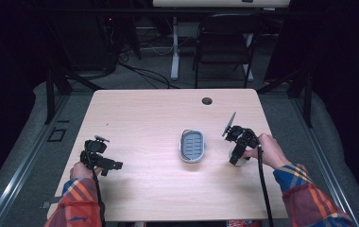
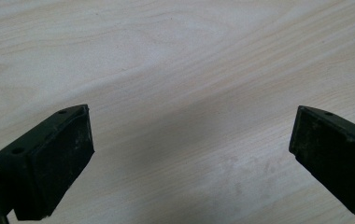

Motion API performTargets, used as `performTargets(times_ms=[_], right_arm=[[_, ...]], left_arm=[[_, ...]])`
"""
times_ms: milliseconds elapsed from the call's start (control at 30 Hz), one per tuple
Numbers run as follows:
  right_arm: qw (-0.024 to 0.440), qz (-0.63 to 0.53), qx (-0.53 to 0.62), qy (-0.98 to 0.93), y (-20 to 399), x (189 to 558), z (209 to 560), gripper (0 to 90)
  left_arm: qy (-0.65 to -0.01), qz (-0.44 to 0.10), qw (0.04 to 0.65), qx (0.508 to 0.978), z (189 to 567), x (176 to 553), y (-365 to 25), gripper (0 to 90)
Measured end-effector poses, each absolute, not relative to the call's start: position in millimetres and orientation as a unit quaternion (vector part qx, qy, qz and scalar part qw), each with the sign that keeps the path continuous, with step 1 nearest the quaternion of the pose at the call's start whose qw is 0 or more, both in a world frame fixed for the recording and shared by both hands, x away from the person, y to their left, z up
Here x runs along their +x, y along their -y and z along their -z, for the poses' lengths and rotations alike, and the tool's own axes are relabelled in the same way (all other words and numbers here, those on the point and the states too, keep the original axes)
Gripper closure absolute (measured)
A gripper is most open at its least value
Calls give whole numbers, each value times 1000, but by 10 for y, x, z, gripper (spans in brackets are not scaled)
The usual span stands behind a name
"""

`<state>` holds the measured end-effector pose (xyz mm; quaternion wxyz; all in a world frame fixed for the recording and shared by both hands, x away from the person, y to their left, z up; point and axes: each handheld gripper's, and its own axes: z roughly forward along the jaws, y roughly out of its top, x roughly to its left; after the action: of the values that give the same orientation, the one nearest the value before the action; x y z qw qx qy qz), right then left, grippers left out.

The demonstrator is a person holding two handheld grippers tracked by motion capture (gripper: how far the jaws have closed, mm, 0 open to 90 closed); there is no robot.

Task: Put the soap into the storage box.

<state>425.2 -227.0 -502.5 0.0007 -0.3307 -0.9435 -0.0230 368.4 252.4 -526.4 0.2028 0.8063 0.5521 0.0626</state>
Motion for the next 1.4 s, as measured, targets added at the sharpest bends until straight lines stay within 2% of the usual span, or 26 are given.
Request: performTargets(times_ms=[400, 1400], right_arm=[[-2, 22, -325, 945, 2204, 4365, 4939, 237], [-19, 24, -288, 957, 1693, 4653, 4641, 237]], left_arm=[[-547, -64, 206, 809, 5259, 3679, -2507, 0], [-540, -63, 205, 814, 5261, 3686, -2505, 0]])
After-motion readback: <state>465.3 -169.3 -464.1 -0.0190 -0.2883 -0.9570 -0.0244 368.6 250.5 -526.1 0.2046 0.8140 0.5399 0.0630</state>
